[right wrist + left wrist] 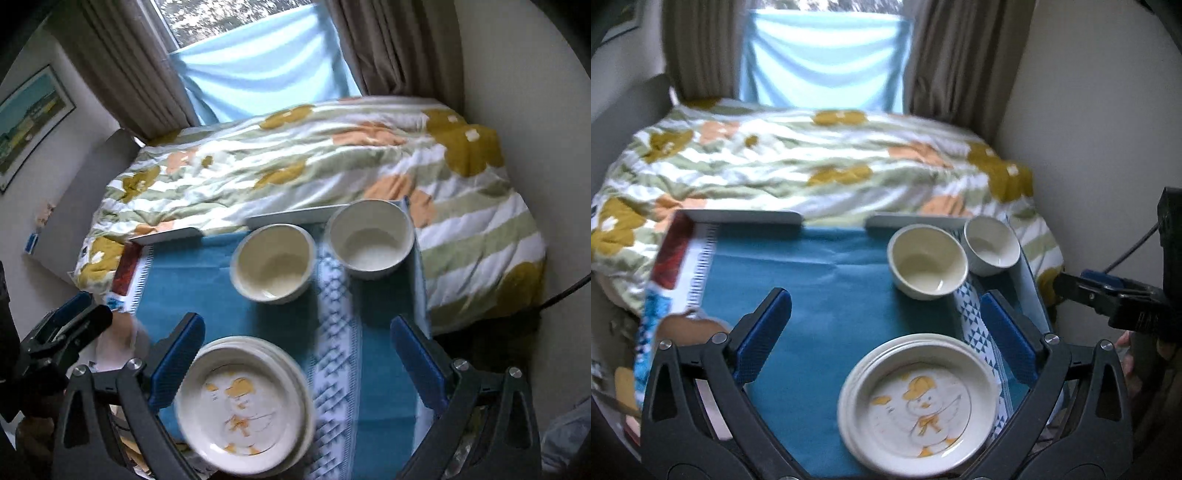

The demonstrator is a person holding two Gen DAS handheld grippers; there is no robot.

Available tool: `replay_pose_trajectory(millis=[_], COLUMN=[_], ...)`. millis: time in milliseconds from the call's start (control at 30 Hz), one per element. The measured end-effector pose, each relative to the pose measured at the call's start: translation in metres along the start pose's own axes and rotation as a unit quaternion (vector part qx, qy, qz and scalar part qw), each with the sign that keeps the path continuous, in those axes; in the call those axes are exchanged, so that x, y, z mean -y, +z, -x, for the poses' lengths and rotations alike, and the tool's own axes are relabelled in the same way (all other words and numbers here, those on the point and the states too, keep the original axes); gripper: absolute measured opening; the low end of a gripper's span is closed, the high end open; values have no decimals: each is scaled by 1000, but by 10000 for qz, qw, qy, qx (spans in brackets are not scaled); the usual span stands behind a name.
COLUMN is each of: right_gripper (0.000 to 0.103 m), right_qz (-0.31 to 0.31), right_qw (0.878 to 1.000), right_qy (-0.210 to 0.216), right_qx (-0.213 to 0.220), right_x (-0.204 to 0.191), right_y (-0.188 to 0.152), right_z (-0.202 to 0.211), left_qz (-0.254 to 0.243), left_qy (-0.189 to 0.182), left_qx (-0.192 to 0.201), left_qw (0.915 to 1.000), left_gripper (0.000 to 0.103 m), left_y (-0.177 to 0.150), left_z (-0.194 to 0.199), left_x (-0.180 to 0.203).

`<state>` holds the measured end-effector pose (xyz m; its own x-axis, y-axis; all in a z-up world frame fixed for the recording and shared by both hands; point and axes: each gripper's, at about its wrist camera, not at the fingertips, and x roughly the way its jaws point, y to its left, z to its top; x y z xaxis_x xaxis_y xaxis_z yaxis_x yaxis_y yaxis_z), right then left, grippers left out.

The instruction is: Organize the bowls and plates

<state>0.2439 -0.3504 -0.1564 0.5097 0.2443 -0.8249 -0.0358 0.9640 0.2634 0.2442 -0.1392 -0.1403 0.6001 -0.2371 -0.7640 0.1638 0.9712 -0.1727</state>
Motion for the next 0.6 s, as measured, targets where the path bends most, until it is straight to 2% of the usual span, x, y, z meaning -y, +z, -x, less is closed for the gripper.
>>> replay_pose_trajectory(millis=[67,100,133,167,200,233,333,433,500,567,600], right_gripper=[99,95,83,77,68,63,52,40,34,33,31], right_qz=[-12,-57,-118,-174,-214,-287,-469,-546,-575,-598,-583], right_qw=[10000,9998,9995,9989,9984,9975,9947,9922,9911,9908,9911], right_qy=[48,123,235,327,362,417,526,617,654,640,621], right_qx=[-65,-115,-174,-289,-385,-496,-743,-940,-1010,-1027,-1021], right_x=[9,13,17,20,22,25,26,22,21,20,19], right_y=[5,8,11,14,15,15,16,18,20,23,25], right_z=[-14,-23,-35,-50,-61,-75,-110,-138,-151,-160,-163], left_qz=[-44,-45,-43,-43,-37,-34,-9,-33,-31,-15,-14], left_qy=[-22,-37,-53,-75,-84,-89,-161,-260,-325,-383,-405], left_qx=[-213,-292,-350,-433,-535,-649,-992,-1284,-1409,-1546,-1597], left_qw=[9998,9996,9994,9990,9985,9978,9949,9914,9895,9872,9863], left_gripper=[102,102,100,99,92,81,61,49,46,37,26], left_y=[9,13,15,19,22,23,27,26,24,23,22], left_z=[-28,-42,-53,-69,-83,-96,-135,-167,-180,-194,-197], left_x=[8,9,9,9,8,6,1,1,0,0,-1])
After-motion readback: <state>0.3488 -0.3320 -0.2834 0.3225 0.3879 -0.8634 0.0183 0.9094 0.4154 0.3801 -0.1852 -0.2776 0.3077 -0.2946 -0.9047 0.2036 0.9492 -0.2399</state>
